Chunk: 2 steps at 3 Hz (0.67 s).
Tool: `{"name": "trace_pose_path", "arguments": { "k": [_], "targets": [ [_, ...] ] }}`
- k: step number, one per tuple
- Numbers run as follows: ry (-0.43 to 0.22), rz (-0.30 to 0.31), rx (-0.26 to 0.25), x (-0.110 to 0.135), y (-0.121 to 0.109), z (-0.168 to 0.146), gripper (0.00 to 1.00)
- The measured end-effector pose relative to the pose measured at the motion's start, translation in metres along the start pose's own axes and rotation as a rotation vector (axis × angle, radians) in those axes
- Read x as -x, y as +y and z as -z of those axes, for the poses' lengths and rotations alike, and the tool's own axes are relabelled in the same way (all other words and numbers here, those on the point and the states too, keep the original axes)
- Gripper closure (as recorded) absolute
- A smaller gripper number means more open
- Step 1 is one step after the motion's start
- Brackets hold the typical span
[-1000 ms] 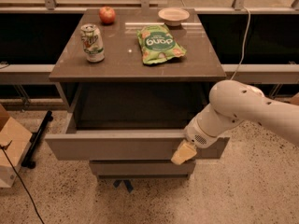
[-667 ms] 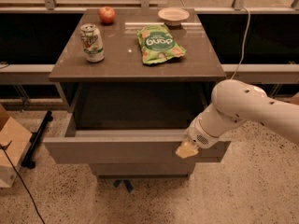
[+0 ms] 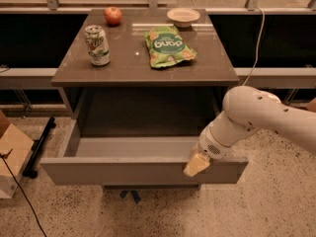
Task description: Open top drawer
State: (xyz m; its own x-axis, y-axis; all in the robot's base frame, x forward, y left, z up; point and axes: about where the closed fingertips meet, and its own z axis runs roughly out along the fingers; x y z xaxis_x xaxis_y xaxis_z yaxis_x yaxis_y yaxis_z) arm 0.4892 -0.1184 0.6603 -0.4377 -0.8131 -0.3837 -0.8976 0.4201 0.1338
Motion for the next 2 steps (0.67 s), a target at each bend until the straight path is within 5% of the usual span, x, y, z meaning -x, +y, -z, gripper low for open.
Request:
{"name": "trace_pose_path", "arguments": {
  "k": [1,2],
  "targets": [
    [0.0,-0.057,0.014,-0.0178,0.0309,0.0058,0.18],
    [0.0,-0.067,0.015,-0.0196,0.035,0.0064,0.0]
  ]
}}
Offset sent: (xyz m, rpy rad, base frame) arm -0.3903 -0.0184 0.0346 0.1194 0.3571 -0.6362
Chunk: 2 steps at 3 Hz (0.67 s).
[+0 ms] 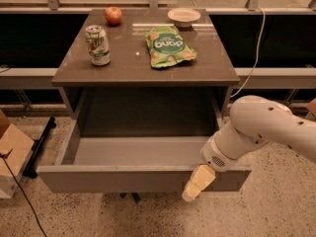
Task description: Open top drawer
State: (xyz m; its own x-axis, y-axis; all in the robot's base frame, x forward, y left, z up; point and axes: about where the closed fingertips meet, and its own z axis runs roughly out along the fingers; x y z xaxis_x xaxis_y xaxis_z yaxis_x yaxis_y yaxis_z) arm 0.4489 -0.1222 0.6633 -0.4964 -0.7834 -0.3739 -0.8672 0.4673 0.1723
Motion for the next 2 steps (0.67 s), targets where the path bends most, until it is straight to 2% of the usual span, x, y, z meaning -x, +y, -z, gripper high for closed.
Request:
{"name": "trace_pose_path", "arguments": {
  "k": [1,2],
  "targets": [
    [-0.018,-0.151,0.005,-0.0307,0.0608,0.0089,0.0],
    [-0.018,-0.151,0.005,-0.0307,0.0608,0.0089,0.0]
  ]
}}
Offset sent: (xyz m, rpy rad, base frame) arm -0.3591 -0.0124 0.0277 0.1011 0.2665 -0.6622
